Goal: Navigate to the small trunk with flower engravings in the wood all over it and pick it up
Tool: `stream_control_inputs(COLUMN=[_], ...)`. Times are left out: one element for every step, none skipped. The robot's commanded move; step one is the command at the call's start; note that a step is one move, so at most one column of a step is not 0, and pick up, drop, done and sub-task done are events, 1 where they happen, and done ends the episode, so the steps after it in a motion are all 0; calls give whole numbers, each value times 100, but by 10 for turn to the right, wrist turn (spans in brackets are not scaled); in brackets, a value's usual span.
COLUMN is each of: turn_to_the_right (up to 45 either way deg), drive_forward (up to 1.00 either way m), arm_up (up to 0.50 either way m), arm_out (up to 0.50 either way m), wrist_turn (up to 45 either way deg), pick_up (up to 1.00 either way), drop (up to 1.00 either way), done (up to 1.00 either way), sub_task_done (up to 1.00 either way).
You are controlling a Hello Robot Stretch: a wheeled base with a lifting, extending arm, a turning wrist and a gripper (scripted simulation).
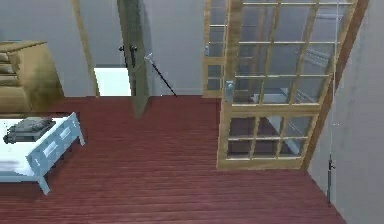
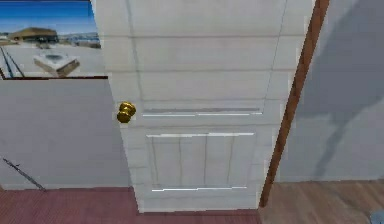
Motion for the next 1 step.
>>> stream_control_inputs(turn_to_the_right=[0], drive_forward=[35], arm_up=[0], arm_out=[0], wrist_turn=[0], pick_up=[0], drop=[0], done=[0], sub_task_done=[0])
